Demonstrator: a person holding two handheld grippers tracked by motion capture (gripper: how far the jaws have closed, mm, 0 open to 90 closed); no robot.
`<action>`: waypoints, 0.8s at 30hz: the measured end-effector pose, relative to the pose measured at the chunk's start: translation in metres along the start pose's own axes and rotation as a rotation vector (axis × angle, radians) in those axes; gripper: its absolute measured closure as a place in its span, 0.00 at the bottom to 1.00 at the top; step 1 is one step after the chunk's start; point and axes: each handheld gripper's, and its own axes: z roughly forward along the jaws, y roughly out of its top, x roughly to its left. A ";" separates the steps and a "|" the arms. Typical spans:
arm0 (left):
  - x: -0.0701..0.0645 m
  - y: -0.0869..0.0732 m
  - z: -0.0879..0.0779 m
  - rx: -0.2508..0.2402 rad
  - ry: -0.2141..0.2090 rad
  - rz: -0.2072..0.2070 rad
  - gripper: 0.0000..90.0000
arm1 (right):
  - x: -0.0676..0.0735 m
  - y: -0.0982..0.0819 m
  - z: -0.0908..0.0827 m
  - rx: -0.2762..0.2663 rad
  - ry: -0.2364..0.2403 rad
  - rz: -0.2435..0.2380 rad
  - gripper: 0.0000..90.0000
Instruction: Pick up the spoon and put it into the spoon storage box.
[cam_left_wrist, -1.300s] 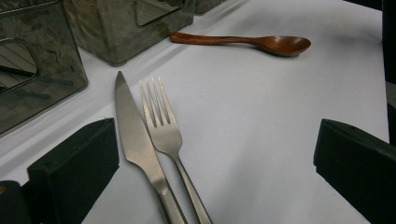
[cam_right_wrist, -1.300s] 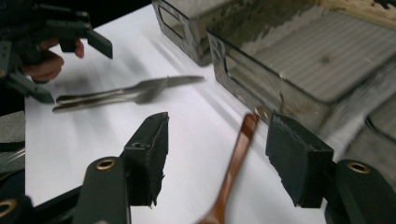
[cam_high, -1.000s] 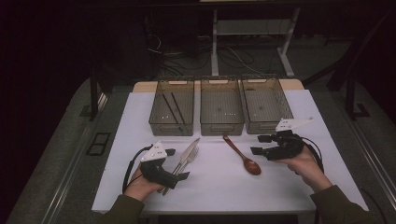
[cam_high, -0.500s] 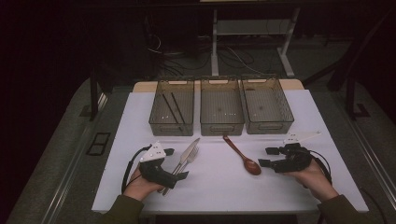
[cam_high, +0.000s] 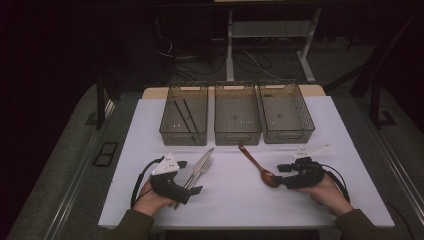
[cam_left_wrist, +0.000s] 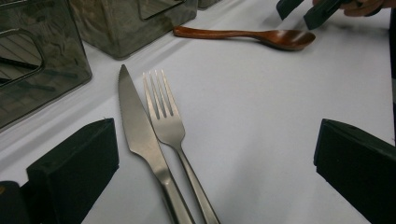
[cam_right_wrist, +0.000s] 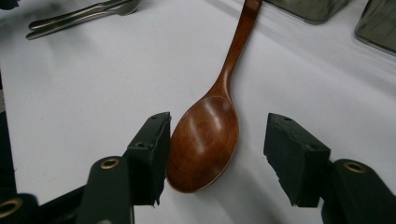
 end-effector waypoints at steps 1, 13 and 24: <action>0.000 0.000 0.000 0.000 0.000 -0.002 0.00 | 0.000 0.000 0.001 0.004 0.000 -0.003 0.45; 0.000 -0.001 -0.001 0.001 0.006 -0.008 0.00 | 0.004 0.001 0.015 0.024 -0.008 -0.019 0.50; 0.000 -0.001 -0.001 0.000 0.002 -0.007 0.00 | 0.006 0.001 0.022 0.040 -0.020 -0.031 0.52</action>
